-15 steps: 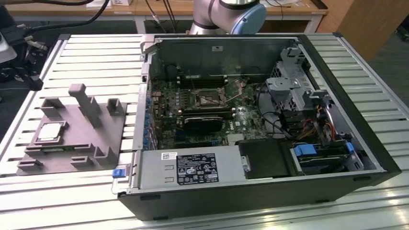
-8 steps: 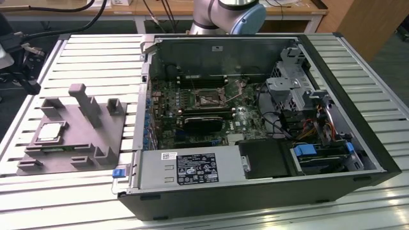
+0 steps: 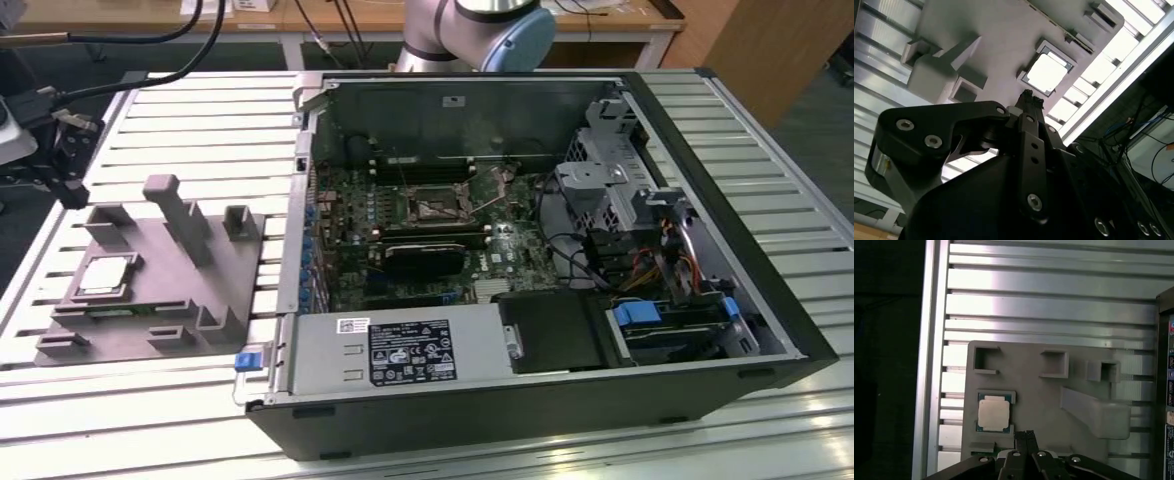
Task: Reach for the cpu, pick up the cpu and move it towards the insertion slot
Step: 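Pick up the cpu and move it towards the insertion slot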
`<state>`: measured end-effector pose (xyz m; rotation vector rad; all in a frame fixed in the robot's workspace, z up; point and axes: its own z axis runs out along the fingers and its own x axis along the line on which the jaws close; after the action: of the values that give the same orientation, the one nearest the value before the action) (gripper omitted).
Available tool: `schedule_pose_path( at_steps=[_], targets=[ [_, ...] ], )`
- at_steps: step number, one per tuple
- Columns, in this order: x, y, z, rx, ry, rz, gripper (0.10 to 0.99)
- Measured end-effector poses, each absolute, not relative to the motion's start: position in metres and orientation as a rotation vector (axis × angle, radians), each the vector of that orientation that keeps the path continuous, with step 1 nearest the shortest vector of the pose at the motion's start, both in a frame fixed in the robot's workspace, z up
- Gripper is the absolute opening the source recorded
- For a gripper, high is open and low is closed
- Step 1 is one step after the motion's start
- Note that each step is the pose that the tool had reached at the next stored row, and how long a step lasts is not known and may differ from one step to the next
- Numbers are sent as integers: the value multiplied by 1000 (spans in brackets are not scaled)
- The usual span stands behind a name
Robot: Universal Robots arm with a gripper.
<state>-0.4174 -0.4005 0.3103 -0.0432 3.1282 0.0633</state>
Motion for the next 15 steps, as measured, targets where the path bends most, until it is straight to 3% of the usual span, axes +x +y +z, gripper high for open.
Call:
schedule_pose_path(
  at_steps=[15],
  targets=[
    [-428, -401, 283, -43, 3129, 63, 106]
  ],
)
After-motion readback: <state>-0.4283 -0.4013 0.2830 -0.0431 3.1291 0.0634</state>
